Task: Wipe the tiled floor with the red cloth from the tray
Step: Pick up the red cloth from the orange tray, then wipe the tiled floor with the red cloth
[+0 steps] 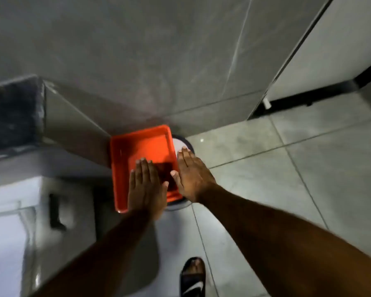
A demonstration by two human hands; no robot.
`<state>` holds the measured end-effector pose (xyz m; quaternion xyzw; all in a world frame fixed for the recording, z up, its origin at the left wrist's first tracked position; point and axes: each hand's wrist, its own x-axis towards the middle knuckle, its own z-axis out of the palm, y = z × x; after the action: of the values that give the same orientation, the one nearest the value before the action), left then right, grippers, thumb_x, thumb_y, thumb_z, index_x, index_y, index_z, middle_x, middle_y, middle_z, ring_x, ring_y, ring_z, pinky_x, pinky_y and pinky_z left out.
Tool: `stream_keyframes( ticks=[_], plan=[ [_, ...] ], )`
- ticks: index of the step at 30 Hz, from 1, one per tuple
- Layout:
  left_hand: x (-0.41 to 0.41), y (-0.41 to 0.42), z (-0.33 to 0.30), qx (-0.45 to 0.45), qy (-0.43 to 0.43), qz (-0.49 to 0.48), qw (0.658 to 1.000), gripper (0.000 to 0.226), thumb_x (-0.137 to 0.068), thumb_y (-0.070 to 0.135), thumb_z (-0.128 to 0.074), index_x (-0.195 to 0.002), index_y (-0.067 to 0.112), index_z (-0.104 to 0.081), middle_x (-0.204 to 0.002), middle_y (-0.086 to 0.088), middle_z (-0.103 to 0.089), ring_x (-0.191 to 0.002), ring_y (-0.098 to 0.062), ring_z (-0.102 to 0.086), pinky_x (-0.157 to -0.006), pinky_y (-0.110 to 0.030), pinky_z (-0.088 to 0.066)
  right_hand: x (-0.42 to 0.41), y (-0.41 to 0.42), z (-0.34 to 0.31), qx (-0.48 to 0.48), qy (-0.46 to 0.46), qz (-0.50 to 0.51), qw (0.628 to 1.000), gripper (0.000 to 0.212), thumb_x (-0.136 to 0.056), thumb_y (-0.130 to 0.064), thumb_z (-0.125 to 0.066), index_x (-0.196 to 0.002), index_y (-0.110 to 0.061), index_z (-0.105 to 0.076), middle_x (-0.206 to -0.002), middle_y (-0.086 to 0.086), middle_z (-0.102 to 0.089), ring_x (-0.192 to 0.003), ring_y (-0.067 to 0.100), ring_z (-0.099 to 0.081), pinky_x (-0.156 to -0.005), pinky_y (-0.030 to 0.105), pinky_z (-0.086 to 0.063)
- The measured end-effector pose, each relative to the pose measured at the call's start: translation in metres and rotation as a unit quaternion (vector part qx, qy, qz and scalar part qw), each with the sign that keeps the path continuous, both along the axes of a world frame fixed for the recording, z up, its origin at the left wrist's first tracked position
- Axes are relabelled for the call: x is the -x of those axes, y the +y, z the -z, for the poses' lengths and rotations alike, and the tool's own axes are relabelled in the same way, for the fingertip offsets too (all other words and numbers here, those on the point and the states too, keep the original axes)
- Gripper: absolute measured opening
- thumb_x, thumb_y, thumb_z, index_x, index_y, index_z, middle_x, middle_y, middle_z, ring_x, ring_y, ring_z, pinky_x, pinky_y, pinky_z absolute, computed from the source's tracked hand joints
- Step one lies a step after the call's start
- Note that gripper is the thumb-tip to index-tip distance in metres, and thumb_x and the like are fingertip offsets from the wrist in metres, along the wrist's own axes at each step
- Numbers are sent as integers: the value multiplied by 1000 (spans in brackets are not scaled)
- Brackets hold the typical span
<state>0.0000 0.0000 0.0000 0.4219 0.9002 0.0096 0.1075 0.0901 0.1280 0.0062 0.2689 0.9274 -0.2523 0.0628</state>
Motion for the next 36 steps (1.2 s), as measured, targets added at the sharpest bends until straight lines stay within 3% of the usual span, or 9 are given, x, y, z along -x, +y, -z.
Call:
stream_keyframes(
  ticks=[4, 9, 13, 17, 21, 25, 29, 32, 36],
  plan=[
    [26, -3, 76, 12, -116, -136, 984, 71, -95, 33, -42, -148, -7, -14, -156, -29, -20, -146, -40, -20, -119, -46, -17, 19, -20, 74, 23, -49, -59, 997, 61, -101, -25, -38, -149, 7, -17, -157, 27, -23, -146, 36, -22, -122, 41, -15],
    [63, 15, 110, -74, -191, -382, 901, 55, -92, 34, -52, -129, -5, -42, -133, -30, -53, -124, -45, -49, -102, -46, -39, 52, -35, 99, -83, -48, -105, 990, 53, -95, -17, -18, -137, 7, -38, -139, 26, -49, -128, 40, -42, -108, 46, -31],
    [85, 20, 114, -79, -295, -462, 833, 66, -74, 32, -78, -122, -4, -52, -126, -26, -60, -112, -37, -61, -96, -42, -50, 63, -36, 105, -115, -76, -87, 987, 32, -97, -14, -36, -117, -3, -57, -118, 15, -63, -112, 35, -50, -99, 43, -34],
    [78, 25, 91, -227, -419, -458, 750, 19, -79, -1, -67, -98, -1, -64, -105, -22, -66, -67, -22, -70, -59, -29, -58, 64, -31, 101, -60, -62, -53, 995, 31, -94, -19, -44, -119, -6, -57, -122, 13, -63, -115, 33, -52, -98, 44, -38],
    [60, 32, 48, -301, -476, -372, 738, 35, -85, -4, -57, -119, 0, -59, -106, -21, -67, -93, -34, -66, -86, -45, -54, 39, -33, 81, 53, 111, 90, 988, 34, -94, -24, -50, -123, -7, -55, -121, 15, -63, -112, 35, -56, -93, 45, -47],
    [10, 57, 5, -295, -602, -277, 689, 30, -88, 2, -53, -114, 10, -65, -104, -15, -72, -96, -27, -70, -84, -41, -59, -31, -16, 52, 316, 300, 318, 842, 45, -86, -35, -59, -129, -24, -51, -140, 10, -46, -122, 23, -51, -92, 33, -55],
    [-81, 94, 18, -206, -706, -232, 637, 42, -88, 4, -52, -130, 4, -55, -128, -24, -61, -115, -37, -60, -100, -52, -49, -140, 15, 43, 568, 316, 474, 594, 34, -77, -41, -64, -109, -30, -64, -118, 7, -67, -104, 24, -66, -81, 49, -61],
    [-166, 115, 61, -140, -726, -196, 645, 40, -89, 2, -54, -129, 4, -57, -121, -20, -68, -110, -35, -65, -92, -50, -54, -235, 28, 72, 544, 332, 536, 554, 23, -79, -15, -75, -98, -21, -65, -99, 10, -72, -88, 30, -71, -69, 46, -62],
    [-272, 119, 149, -66, -687, -125, 712, 36, -86, 7, -65, -121, 13, -64, -113, -11, -73, -104, -31, -69, -78, -43, -60, -338, 28, 146, 431, 299, 623, 580, 33, -80, 10, -69, -90, -21, -64, -89, 5, -69, -77, 23, -67, -55, 30, -58]
  ],
)
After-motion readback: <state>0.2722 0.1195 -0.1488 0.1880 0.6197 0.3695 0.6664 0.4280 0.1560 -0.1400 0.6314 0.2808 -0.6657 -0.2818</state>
